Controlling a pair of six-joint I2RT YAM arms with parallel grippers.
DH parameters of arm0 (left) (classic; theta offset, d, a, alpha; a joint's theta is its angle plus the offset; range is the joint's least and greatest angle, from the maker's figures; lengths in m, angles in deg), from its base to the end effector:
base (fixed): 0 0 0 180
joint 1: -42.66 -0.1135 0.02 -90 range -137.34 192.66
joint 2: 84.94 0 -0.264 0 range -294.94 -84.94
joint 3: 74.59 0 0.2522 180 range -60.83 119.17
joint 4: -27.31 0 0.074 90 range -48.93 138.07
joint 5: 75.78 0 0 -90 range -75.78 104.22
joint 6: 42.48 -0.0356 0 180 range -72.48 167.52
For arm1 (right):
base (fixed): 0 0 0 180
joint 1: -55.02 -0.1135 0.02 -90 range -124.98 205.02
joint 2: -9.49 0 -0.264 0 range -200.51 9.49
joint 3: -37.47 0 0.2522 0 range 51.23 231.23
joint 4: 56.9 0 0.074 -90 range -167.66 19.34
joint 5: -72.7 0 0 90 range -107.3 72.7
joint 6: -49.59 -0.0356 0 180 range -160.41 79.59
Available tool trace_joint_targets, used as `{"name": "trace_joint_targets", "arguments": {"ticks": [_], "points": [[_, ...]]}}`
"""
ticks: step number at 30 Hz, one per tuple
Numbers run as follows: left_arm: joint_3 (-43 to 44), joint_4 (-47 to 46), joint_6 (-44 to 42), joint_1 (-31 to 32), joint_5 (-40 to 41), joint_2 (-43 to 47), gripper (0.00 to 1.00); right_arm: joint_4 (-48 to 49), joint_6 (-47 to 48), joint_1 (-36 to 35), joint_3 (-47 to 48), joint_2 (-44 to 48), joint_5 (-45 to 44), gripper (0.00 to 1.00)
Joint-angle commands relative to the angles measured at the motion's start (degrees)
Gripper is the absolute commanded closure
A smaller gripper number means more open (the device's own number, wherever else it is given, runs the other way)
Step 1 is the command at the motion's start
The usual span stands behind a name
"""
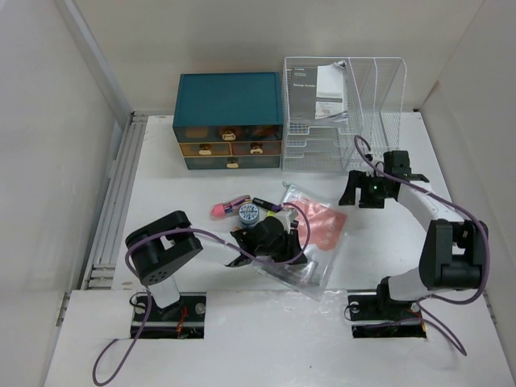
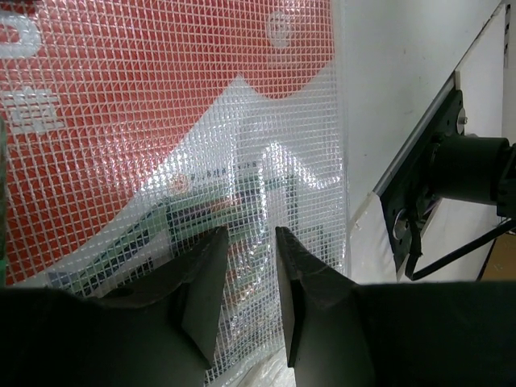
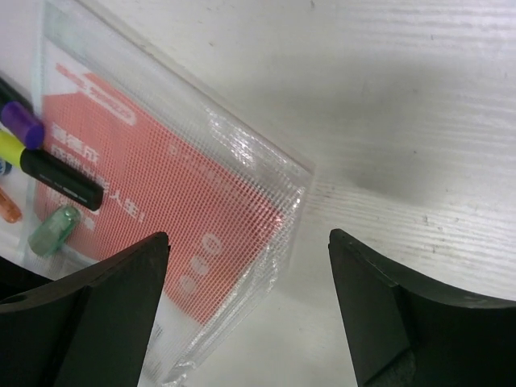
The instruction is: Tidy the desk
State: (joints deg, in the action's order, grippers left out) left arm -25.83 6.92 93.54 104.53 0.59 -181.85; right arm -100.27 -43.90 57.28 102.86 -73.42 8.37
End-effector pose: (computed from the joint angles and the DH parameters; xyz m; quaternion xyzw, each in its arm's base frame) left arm 0.1416 -0.2827 0.1371 0.1779 0.8335 -0.4747 0.2199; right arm 0.2799 0.0044 0.2069 -0.0084 0.9453 0.2176 0.2427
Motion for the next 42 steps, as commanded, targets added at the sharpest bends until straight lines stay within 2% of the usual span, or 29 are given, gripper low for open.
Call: {"name": "trace_joint_targets", "arguments": {"ticks": [1,10,15,21,26,37,42], "points": [[-0.3,5.1,-0.5,0.7,0.4,-2.3,0.71,-2.5,-1.1,0.8,0.6,-1.8,-1.6,0.15],[1.5,3.8,-0.5,0.7,0.4,-4.7,0.71,-1.4,-2.3,1.3,-1.5,-7.2,1.5,0.15],[4.0,2.8,-0.5,0.7,-0.6,-6.8,0.71,-0.4,-2.3,1.3,-2.0,-10.2,6.2,0.15],[8.6,2.8,-0.5,0.7,-2.9,-11.0,0.71,0.9,-1.7,1.3,-2.0,-15.2,11.4,0.19],[11.2,2.8,-1.1,0.7,-3.5,-13.0,0.71,4.1,-1.7,-0.1,-3.2,-15.9,19.1,0.24],[15.9,2.8,-2.2,0.2,-6.6,-17.8,0.71,7.0,0.7,-1.6,-5.4,-16.9,24.9,0.47],[15.3,2.8,-2.7,-0.3,-6.6,-17.8,0.71,7.5,1.9,-1.6,-5.9,-17.5,25.9,0.71]]}}
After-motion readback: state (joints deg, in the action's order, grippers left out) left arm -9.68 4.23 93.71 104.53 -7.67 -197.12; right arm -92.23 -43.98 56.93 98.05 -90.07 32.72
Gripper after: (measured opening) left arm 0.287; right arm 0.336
